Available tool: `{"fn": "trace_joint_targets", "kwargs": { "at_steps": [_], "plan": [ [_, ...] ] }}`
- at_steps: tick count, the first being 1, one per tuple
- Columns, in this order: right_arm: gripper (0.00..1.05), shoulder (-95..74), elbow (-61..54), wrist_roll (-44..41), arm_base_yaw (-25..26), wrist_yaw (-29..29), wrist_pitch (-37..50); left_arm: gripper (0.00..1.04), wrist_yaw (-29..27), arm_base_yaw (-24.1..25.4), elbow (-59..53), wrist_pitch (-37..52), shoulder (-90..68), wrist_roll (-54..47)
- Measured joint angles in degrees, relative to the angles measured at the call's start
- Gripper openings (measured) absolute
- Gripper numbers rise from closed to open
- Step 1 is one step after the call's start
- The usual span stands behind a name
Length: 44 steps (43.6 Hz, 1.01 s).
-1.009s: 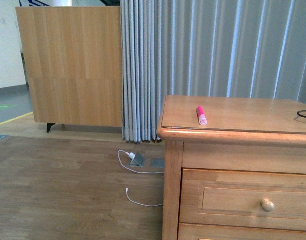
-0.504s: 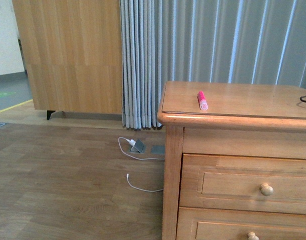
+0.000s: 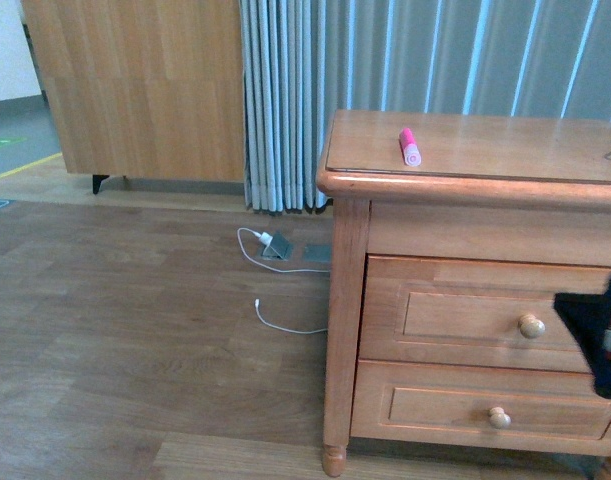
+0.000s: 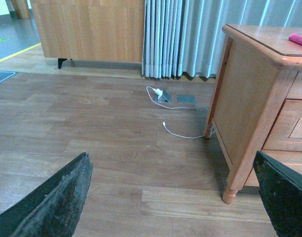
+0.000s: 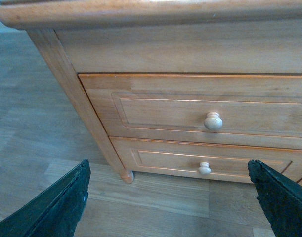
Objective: Place pink marker in drawer with both arms
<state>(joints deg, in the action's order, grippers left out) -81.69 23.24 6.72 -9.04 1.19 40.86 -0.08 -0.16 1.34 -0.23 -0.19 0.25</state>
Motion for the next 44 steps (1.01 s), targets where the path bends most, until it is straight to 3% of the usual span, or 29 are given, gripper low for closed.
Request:
{"fn": "trace_joint_targets", "kwargs": {
  "at_steps": [10, 21, 44],
  "plan": [
    [0.96, -21.3, 11.1, -2.6, -1.2, -3.5, 6.3, 0.99, 0.0, 0.0, 0.0, 0.0, 0.0, 0.0],
    [0.96, -34.8, 20.5, -4.2, 0.9, -5.5, 10.3, 0.99, 0.0, 0.0, 0.0, 0.0, 0.0, 0.0],
    [0.96, -46.3, 31.6, -4.6, 4.7, -7.0, 10.9, 0.99, 0.0, 0.0, 0.0, 0.0, 0.0, 0.0]
  ]
}}
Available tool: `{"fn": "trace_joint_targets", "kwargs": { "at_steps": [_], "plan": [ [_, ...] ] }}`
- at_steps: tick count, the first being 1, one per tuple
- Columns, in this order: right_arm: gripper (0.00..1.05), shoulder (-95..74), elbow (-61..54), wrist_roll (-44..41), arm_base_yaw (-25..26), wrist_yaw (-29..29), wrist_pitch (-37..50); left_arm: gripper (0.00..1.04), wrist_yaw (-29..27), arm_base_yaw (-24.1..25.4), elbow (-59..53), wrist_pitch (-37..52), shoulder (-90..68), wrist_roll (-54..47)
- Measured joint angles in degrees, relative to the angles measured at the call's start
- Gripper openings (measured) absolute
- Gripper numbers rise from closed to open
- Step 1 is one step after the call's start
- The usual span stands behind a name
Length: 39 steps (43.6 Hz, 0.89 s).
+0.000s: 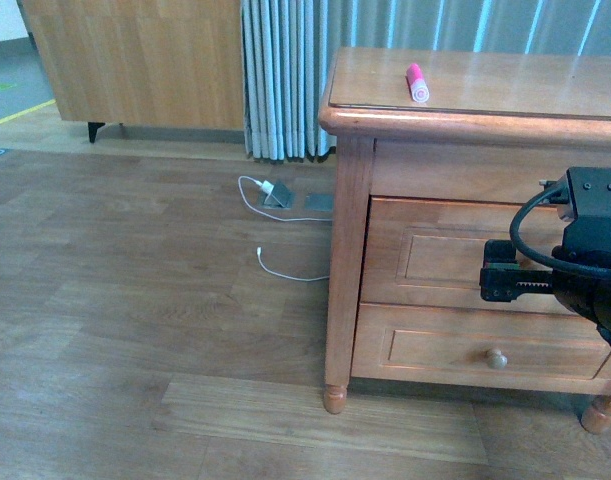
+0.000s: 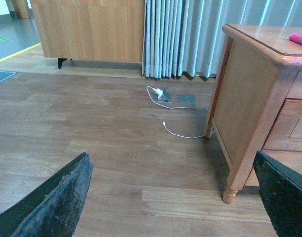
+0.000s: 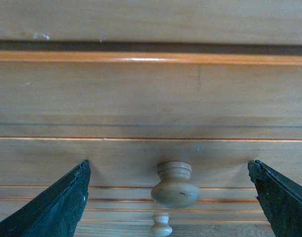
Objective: Place pink marker in drawer with both arms
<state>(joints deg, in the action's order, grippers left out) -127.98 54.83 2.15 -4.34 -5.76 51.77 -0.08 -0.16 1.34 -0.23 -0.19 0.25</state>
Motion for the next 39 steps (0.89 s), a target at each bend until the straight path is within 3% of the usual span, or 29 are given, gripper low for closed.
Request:
{"fn": "trace_joint_targets", "kwargs": {
  "at_steps": [27, 33, 39],
  "plan": [
    [0.96, -0.8, 0.9, 0.0, -0.1, 0.3, -1.2, 0.99, 0.0, 0.0, 0.0, 0.0, 0.0, 0.0],
    [0.83, -1.0, 1.0, -0.2, -0.1, 0.2, -1.2, 0.99, 0.0, 0.0, 0.0, 0.0, 0.0, 0.0],
    [0.58, -1.6, 1.3, -0.4, -0.1, 0.0, -1.3, 0.99, 0.0, 0.0, 0.0, 0.0, 0.0, 0.0]
  ]
}}
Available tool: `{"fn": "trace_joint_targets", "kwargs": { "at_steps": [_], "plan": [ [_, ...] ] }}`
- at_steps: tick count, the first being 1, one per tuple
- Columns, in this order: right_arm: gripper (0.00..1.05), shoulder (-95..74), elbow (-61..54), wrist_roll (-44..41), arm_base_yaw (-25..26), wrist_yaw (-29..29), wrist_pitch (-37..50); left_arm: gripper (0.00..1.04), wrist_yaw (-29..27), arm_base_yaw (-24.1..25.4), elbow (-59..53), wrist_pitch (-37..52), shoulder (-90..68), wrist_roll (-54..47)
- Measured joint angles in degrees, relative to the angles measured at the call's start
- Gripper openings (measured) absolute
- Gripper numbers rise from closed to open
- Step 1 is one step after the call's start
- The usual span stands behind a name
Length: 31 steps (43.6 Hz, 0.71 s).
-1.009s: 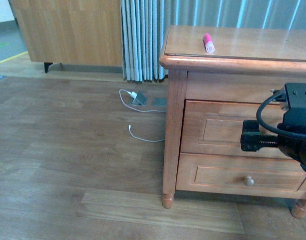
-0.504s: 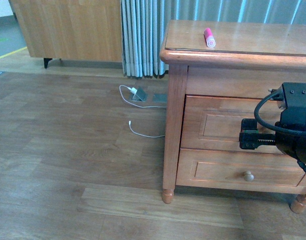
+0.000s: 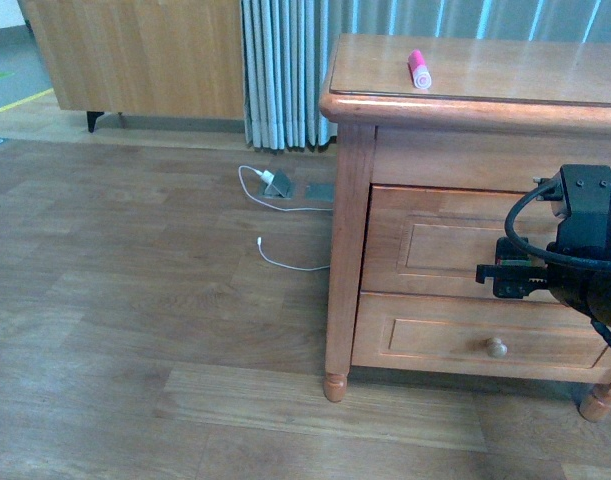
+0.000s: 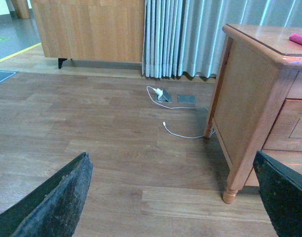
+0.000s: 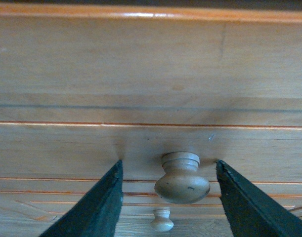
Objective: Place pink marker in drawer with both arms
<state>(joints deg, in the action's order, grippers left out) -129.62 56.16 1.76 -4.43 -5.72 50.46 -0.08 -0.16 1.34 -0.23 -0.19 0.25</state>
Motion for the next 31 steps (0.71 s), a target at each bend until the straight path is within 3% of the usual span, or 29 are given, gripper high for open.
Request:
{"fn": "trace_joint_targets", "kwargs": {
  "at_steps": [6, 10, 31],
  "plan": [
    [0.33, -0.3, 0.1, 0.0, 0.0, -0.4, 0.0, 0.99, 0.0, 0.0, 0.0, 0.0, 0.0, 0.0],
    [0.24, -0.3, 0.1, 0.0, 0.2, -0.3, 0.0, 0.99, 0.0, 0.0, 0.0, 0.0, 0.0, 0.0],
    [0.23, 2.1, -6.1, 0.9, 0.3, 1.7, 3.8, 0.99, 0.0, 0.0, 0.0, 0.0, 0.0, 0.0]
  ]
}}
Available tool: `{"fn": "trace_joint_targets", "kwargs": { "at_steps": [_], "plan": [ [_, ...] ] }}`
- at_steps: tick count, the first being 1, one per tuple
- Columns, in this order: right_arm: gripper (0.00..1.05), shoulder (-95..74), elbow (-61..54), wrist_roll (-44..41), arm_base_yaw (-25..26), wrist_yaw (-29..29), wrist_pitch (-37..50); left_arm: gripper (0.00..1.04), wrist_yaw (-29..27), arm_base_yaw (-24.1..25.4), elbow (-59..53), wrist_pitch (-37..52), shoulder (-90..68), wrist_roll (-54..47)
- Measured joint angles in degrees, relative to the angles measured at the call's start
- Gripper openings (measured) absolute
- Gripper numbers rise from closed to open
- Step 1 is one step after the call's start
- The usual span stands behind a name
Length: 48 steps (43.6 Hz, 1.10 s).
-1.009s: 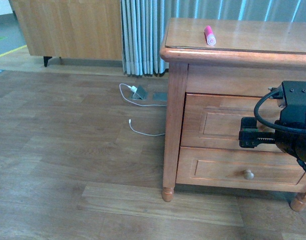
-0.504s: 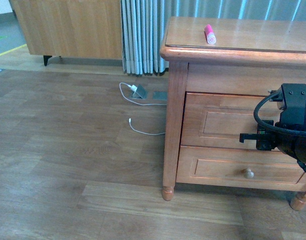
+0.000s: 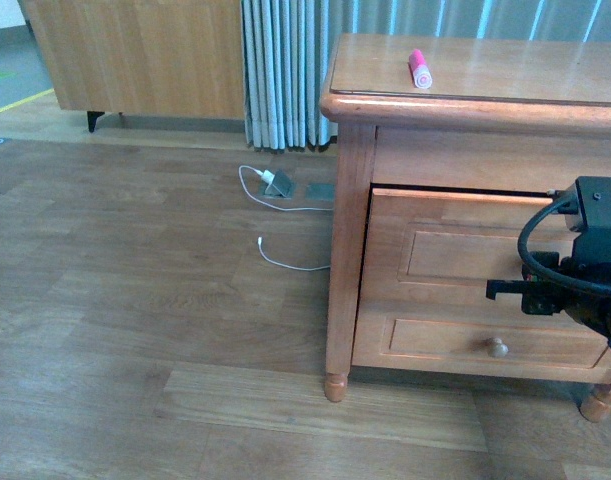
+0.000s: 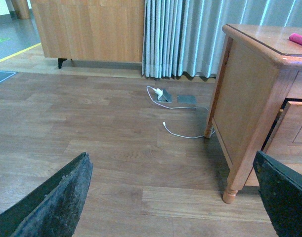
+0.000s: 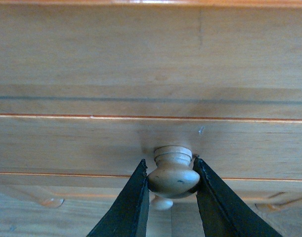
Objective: Place pink marker in drawer with both arms
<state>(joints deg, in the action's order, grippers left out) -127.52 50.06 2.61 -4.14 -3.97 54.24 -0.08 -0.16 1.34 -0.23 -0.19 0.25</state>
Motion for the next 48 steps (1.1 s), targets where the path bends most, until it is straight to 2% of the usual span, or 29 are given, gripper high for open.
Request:
{"fn": "trace_joint_targets", "kwargs": {
  "at_steps": [11, 19, 35, 37, 43, 48],
  "plan": [
    [0.23, 8.0, -14.0, 0.7, 0.1, 2.8, 2.7, 0.99, 0.0, 0.0, 0.0, 0.0, 0.0, 0.0],
    [0.23, 15.1, -25.9, 0.6, 1.7, 7.2, 4.6, 0.99, 0.0, 0.0, 0.0, 0.0, 0.0, 0.0],
    [0.22, 22.2, -36.6, -1.0, 3.1, 11.4, 5.6, 0.99, 0.0, 0.0, 0.0, 0.0, 0.0, 0.0],
    [0.25, 22.6, -36.8, -1.2, 3.1, 11.6, 5.2, 0.99, 0.0, 0.0, 0.0, 0.0, 0.0, 0.0],
    [0.43, 25.4, -37.8, -1.4, 3.2, 12.1, 4.5, 0.99, 0.0, 0.0, 0.0, 0.0, 0.0, 0.0],
    [0.59, 30.9, -38.7, -1.5, 4.0, 14.0, 0.1, 0.99, 0.0, 0.0, 0.0, 0.0, 0.0, 0.0]
  ]
}}
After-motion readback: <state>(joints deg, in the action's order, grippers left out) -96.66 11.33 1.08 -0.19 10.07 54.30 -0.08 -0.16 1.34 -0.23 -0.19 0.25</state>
